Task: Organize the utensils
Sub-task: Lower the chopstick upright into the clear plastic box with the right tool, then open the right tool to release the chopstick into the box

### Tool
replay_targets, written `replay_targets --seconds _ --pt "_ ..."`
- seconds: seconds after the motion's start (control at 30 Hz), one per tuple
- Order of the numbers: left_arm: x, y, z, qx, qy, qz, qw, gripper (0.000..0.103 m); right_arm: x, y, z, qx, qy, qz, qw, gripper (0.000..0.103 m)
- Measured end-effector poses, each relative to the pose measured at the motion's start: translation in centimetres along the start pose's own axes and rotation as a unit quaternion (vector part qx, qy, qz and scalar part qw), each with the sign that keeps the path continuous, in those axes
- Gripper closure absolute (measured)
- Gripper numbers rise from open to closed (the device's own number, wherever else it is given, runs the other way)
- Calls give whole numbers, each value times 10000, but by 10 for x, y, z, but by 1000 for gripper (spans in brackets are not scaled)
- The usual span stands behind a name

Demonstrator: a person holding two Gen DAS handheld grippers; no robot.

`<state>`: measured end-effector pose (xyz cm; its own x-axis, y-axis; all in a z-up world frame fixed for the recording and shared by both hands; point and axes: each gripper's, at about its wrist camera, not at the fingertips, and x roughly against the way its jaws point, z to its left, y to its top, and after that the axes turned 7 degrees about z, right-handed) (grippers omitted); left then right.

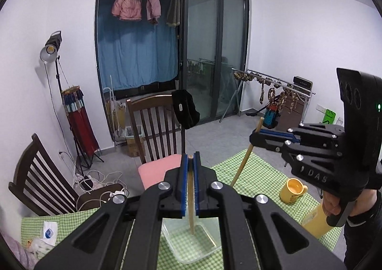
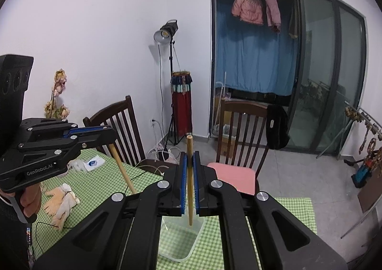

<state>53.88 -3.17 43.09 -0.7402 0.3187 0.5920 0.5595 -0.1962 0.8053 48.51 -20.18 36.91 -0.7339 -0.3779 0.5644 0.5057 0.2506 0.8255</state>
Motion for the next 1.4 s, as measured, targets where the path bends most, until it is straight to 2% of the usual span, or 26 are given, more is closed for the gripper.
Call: replay_targets --seconds 0.4,0.67,0.8,0.9,1.0,1.1,1.37,1.4 --pt "-98 -28 38 244 -17 527 9983 101 -99 -27 -2 -87 160 727 9972 98" --pt "-174 -71 59 425 -72 1049 9935 101 -165 -72 -6 -166 207 1322 9909 98" --pt "-210 -100 66 601 -59 1271 9900 101 -184 -91 -5 -132 195 1498 9884 98" --pt "-219 -114 70 705 114 1118 9912 101 -184 -94 -8 -214 197 1425 9894 97" --pt "-229 -121 76 863 -81 1304 9877 101 -185 -92 -7 -199 153 1443 9892 97" --pt "-236 -125 77 781 79 1337 9879 101 -187 -91 -7 -226 143 1441 9892 97" --pt "-222 -119 73 796 140 1189 9896 101 -188 -89 -6 -226 146 1456 9890 97" --pt "-219 -117 75 852 110 1185 9892 101 -186 -88 -7 -278 179 1422 9893 95"
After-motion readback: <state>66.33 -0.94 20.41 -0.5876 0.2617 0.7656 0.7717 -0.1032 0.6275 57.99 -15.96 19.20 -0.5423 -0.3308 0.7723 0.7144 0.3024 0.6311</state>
